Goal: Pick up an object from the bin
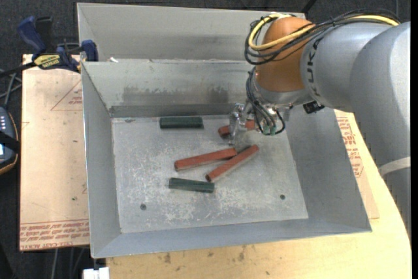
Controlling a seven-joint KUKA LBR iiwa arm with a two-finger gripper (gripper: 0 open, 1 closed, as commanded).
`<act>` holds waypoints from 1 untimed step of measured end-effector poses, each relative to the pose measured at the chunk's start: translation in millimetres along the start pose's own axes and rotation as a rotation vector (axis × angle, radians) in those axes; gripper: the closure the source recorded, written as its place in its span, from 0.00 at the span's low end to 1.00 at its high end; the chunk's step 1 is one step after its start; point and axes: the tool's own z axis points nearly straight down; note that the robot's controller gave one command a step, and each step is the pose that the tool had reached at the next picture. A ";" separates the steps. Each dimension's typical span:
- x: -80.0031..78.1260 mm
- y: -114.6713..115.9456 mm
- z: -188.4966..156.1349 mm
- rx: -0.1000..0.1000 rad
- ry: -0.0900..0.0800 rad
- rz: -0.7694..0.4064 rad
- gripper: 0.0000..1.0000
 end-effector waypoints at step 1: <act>1.6 -6.0 -55.7 0.000 0.011 0.001 1.00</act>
Offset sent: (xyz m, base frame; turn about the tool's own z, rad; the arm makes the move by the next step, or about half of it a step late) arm -0.0121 -0.0205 0.1813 -0.0784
